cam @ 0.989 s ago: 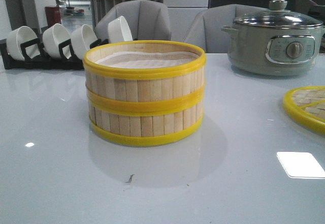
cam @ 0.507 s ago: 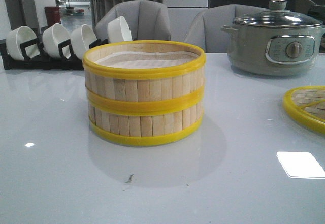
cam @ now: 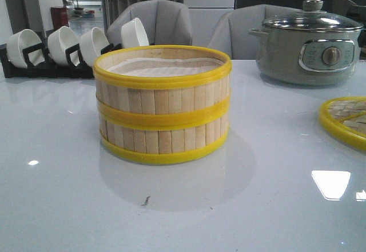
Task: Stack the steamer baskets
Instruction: 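Move the right gripper down to the yellow-spoked lid's center knob and grasp, then lift the lid with the right gripper and carry it over the stack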
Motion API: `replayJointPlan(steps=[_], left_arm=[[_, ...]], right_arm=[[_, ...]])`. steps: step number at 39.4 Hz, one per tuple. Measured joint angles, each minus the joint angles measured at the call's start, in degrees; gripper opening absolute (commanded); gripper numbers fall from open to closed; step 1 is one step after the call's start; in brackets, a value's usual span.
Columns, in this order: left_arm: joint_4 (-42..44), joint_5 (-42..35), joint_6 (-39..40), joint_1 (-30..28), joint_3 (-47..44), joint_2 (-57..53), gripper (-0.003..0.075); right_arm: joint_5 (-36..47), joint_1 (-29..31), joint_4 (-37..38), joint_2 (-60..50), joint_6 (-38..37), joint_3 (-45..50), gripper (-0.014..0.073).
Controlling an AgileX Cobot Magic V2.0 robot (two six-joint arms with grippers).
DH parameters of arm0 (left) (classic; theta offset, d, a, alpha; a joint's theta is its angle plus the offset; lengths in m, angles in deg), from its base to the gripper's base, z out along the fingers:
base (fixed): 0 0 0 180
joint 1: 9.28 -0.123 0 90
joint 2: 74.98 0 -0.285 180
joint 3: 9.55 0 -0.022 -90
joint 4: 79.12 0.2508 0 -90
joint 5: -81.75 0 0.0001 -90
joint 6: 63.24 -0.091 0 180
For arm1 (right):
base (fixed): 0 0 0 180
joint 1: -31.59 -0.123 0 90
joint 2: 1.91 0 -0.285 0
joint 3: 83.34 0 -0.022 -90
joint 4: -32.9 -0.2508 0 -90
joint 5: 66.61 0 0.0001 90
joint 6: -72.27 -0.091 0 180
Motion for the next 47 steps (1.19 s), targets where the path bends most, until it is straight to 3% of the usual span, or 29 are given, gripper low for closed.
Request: replayJointPlan(steps=[47], left_arm=[[0.00, 0.00, 0.00, 0.00, 0.00, 0.00, 0.0085]], right_arm=[[-0.32, 1.72, -0.81, 6.09, 0.00, -2.50, 0.0391]])
